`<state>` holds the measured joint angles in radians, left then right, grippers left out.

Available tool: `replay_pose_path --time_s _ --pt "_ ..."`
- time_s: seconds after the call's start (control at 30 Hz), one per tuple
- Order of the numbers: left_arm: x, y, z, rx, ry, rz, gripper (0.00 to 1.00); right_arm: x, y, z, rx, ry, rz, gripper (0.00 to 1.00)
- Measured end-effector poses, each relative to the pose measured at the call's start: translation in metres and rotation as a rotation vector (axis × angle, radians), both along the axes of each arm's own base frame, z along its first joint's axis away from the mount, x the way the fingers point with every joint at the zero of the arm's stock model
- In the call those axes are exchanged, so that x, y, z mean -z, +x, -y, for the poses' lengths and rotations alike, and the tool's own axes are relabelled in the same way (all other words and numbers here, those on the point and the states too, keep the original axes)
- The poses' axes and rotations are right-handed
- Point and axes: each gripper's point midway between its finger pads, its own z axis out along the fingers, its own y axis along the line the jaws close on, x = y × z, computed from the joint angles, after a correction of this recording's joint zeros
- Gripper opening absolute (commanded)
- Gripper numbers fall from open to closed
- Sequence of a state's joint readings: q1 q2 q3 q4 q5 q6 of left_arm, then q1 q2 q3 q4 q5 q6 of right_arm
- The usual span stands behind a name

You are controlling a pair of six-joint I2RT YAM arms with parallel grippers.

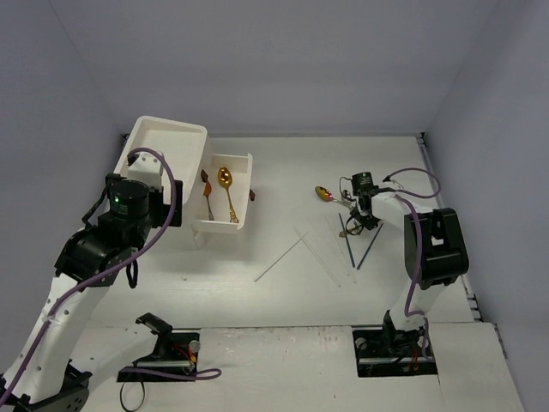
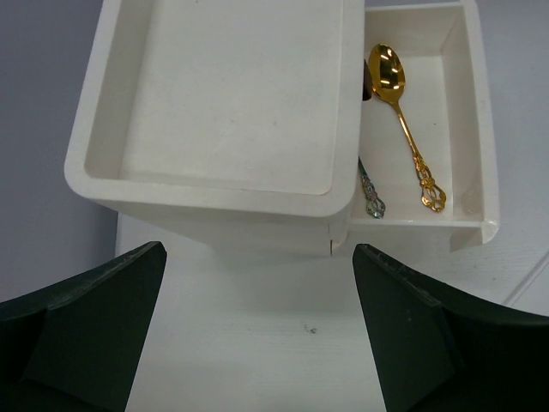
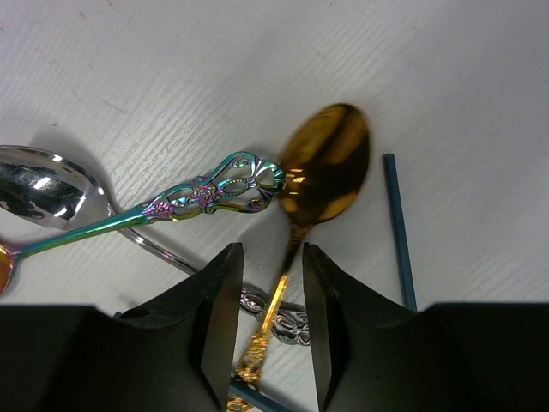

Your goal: Sort the eating utensils into containers

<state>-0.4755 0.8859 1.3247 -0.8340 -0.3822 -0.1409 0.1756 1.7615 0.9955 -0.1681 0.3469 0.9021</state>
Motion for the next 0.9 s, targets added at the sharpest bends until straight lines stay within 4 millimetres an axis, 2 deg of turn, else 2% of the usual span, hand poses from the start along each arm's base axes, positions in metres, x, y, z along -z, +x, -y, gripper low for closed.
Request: replay_pose_path --time_s 0.2,0.43,0.53,0.63,0.77,0.9 --pt "0.0 -0.006 -0.01 -0.033 0.009 0.021 0.89 0.001 0.0 0.001 0.011 0.0 0.003 0.0" --pt "0.002 -0.002 -0.008 -0.036 0.012 0.016 0.89 -0.001 -0.003 0.001 0.0 -0.004 0.005 0.0" --pt "0.005 0.003 -0.005 -0.034 0.016 0.005 0.89 -0.012 -0.009 0.002 -0.016 -0.003 0.016 0.0" --pt "0.008 0.008 -0.002 -0.034 0.023 -0.009 0.89 -0.046 -0.007 -0.002 -0.046 0.015 0.095 0.0" --pt "0.014 0.015 0.003 -0.029 0.026 -0.033 0.89 -0.114 0.0 -0.012 -0.107 0.033 0.268 0.0" --pt "0.016 0.019 0.007 -0.024 0.013 -0.041 0.89 -0.178 0.011 -0.04 -0.22 0.033 0.41 0.0"
